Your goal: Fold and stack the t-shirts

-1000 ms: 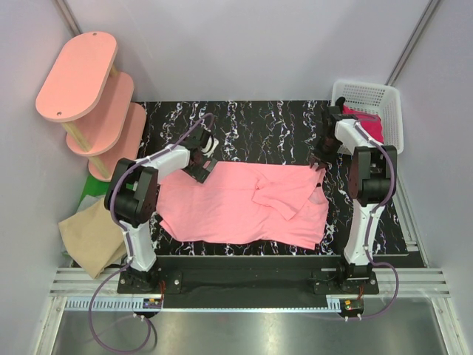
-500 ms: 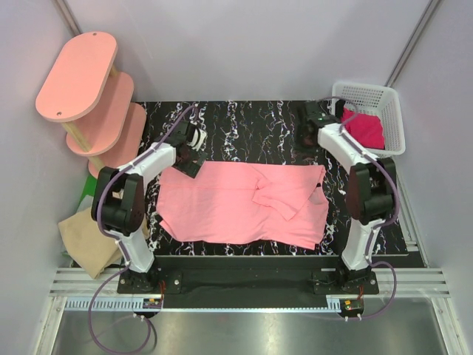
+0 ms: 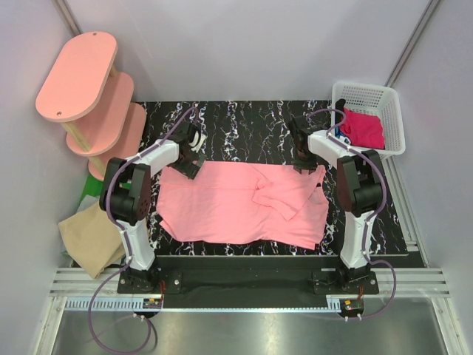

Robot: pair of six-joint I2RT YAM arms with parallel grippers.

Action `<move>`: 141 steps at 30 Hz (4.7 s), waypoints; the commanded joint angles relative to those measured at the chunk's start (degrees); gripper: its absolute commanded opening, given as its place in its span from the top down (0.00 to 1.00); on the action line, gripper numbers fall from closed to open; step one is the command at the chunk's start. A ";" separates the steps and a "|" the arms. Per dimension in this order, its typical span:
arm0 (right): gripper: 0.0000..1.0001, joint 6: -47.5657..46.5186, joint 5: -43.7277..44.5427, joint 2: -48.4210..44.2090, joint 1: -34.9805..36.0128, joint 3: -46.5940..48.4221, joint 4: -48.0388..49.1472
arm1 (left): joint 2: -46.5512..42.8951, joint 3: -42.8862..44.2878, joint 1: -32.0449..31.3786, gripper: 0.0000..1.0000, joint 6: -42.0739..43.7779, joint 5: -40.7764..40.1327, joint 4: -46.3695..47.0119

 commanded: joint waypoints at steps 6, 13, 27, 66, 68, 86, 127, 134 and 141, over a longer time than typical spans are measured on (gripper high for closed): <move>0.62 -0.38 3.33 4.75 -0.49 1.46 -0.31 | 0.63 1.36 0.85 0.06 -0.31 0.25 0.64; 0.62 -0.82 3.60 3.44 -3.12 -1.09 -0.14 | -3.32 -3.30 2.61 0.06 -1.19 2.80 0.82; 0.62 -1.17 -6.15 10.64 -4.80 8.99 0.92 | 8.00 10.67 3.23 0.06 -1.19 1.75 -1.82; 0.31 -2.84 -2.12 2.58 -1.56 32.85 -7.96 | -12.70 14.16 5.95 0.01 2.32 -0.19 -12.81; 0.33 -2.05 -0.53 -4.88 0.20 25.57 -7.78 | -19.80 3.98 5.78 0.01 3.64 0.51 -13.42; 0.38 11.40 -6.77 -36.82 3.29 -31.32 2.41 | -31.02 -27.39 4.63 0.10 4.43 2.62 -5.52; 0.72 10.34 -7.12 -41.47 3.20 -33.43 1.01 | -11.49 -19.82 5.51 1.00 -0.58 7.55 -0.59; 0.53 12.28 -6.51 -42.17 3.29 -36.16 0.22 | -17.99 -20.26 6.21 1.00 2.23 5.79 -5.95; 0.48 18.16 -8.01 -39.73 3.29 -36.16 -0.40 | -23.27 -22.37 7.09 1.00 4.43 4.12 -8.76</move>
